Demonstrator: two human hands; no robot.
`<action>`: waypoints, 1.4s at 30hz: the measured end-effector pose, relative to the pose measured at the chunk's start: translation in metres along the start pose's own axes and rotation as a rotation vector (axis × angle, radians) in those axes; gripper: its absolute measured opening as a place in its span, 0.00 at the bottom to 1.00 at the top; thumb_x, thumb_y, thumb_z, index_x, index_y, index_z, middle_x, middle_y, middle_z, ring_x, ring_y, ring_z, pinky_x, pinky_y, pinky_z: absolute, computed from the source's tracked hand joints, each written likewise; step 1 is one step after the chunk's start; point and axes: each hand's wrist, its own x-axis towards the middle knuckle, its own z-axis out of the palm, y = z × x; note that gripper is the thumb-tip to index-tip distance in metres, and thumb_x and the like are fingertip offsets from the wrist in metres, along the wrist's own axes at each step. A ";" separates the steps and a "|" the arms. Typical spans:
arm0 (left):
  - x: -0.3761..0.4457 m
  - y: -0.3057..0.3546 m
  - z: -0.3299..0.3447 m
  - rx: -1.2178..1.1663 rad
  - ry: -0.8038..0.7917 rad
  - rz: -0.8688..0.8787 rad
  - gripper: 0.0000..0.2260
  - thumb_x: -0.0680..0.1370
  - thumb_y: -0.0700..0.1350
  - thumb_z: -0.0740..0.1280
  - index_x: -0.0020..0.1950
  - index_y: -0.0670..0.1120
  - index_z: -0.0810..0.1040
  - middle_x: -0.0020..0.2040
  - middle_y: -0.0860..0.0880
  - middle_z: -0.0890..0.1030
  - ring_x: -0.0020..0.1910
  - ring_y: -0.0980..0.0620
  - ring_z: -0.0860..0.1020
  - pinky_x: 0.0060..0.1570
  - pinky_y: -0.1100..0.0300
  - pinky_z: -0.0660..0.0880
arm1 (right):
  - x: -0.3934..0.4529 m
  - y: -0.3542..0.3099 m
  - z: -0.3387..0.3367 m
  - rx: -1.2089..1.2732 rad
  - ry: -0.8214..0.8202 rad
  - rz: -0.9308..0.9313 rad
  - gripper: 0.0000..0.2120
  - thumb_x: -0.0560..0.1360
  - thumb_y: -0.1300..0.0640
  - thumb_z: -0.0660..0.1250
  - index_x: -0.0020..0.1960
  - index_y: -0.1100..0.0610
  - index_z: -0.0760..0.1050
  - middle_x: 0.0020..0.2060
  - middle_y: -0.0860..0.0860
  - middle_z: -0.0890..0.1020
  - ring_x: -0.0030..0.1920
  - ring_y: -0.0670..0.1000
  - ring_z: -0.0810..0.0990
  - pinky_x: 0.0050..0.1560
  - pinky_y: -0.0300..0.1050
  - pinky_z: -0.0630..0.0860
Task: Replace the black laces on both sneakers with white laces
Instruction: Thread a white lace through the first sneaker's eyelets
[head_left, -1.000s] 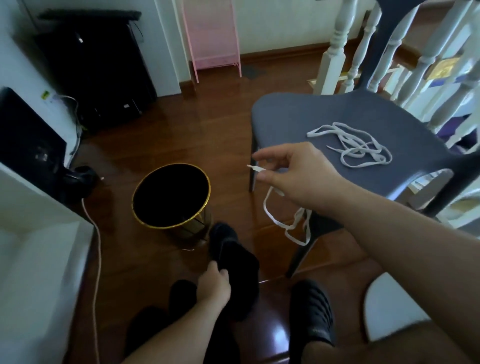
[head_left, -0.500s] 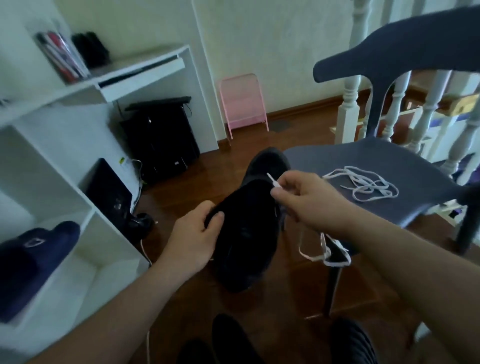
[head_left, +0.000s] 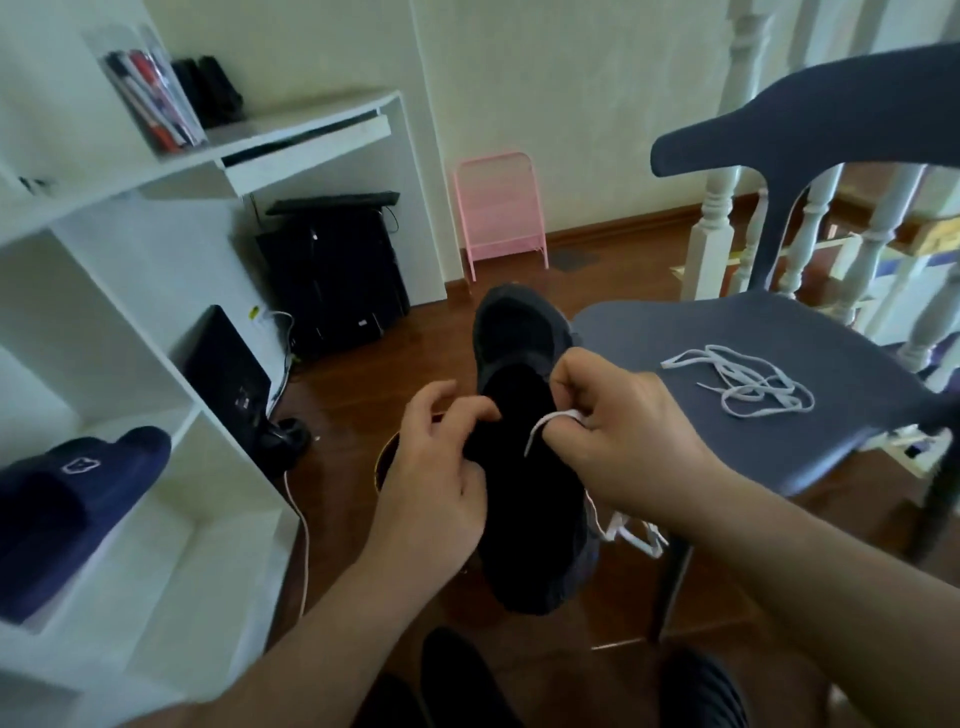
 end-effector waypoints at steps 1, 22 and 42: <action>0.002 0.001 0.002 0.041 -0.001 0.007 0.19 0.81 0.37 0.66 0.63 0.60 0.77 0.73 0.59 0.63 0.66 0.58 0.68 0.64 0.63 0.72 | -0.002 -0.001 0.005 0.001 0.000 -0.028 0.11 0.72 0.61 0.66 0.39 0.50 0.65 0.26 0.49 0.68 0.27 0.50 0.64 0.28 0.40 0.61; 0.020 0.043 -0.001 -0.971 0.089 -0.558 0.09 0.82 0.39 0.71 0.61 0.38 0.82 0.48 0.40 0.85 0.50 0.41 0.85 0.52 0.48 0.81 | -0.006 -0.013 0.011 0.593 -0.088 0.212 0.06 0.79 0.65 0.69 0.49 0.57 0.73 0.30 0.55 0.77 0.33 0.55 0.76 0.36 0.49 0.74; 0.010 0.052 0.005 -0.999 0.018 -0.409 0.20 0.88 0.38 0.57 0.52 0.53 0.87 0.51 0.52 0.89 0.51 0.54 0.87 0.44 0.61 0.83 | 0.005 -0.006 -0.011 0.688 -0.072 0.226 0.09 0.83 0.62 0.66 0.59 0.54 0.82 0.46 0.51 0.88 0.34 0.57 0.74 0.34 0.40 0.70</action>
